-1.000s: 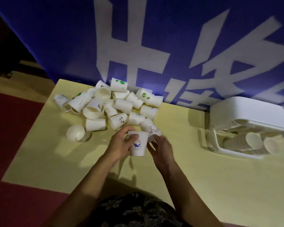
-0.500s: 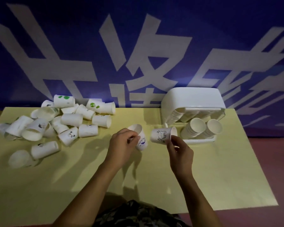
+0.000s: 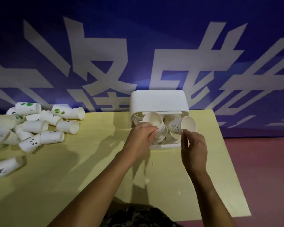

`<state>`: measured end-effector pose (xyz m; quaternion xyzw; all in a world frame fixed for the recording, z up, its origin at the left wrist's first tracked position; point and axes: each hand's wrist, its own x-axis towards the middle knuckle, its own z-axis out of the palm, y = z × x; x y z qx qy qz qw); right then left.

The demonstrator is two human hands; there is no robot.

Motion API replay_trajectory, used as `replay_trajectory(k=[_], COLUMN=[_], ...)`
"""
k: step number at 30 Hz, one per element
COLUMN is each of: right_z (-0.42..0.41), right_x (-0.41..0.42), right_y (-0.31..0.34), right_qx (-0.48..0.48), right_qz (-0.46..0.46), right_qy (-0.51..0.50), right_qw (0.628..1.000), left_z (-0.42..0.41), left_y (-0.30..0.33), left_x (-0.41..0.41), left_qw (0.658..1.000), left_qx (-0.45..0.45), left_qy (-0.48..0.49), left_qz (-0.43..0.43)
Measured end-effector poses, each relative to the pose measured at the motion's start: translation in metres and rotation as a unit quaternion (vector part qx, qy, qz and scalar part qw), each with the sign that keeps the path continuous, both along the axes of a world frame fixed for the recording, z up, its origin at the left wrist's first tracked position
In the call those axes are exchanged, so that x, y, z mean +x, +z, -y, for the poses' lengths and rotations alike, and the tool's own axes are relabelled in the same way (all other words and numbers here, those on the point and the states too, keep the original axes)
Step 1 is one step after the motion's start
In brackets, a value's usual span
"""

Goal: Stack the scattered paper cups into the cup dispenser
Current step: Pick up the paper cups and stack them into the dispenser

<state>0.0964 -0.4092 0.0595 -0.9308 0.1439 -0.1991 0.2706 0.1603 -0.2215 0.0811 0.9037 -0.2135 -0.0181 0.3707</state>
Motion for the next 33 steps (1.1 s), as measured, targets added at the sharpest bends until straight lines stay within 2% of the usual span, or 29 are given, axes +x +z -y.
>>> replay_trajectory(k=[6, 10, 16, 19, 22, 24, 28, 33], right_z=[0.024, 0.032, 0.035, 0.031, 0.024, 0.013, -0.027, -0.102], right_x=[0.016, 0.028, 0.040, 0.041, 0.039, 0.036, 0.030, 0.020], right_y=[-0.014, -0.028, -0.047, -0.049, -0.045, -0.042, -0.040, -0.051], right_qx=[-0.019, -0.043, -0.103, -0.105, -0.091, -0.071, -0.027, -0.007], right_qz=[-0.100, -0.138, -0.184, -0.198, -0.179, -0.137, -0.099, -0.189], right_qy=[0.058, 0.092, 0.149, 0.158, 0.125, 0.114, 0.191, 0.282], right_qw=[0.993, 0.985, 0.966, 0.962, 0.972, 0.981, 0.976, 0.940], left_z=[0.036, 0.049, 0.060, 0.060, 0.046, 0.027, -0.035, -0.131], left_y=[-0.011, -0.020, -0.044, -0.054, -0.058, -0.060, -0.070, -0.084], left_x=[0.017, 0.024, 0.031, 0.031, 0.024, 0.017, -0.004, -0.035], left_qw=[0.983, 0.968, 0.953, 0.962, 0.990, 0.994, 0.978, 0.939], left_qx=[0.173, 0.230, 0.268, 0.235, 0.108, 0.053, 0.019, 0.050], left_qy=[-0.031, -0.048, -0.062, -0.050, 0.013, 0.065, 0.172, 0.294], left_qz=[-0.056, -0.089, -0.131, -0.127, -0.092, -0.074, -0.116, -0.169])
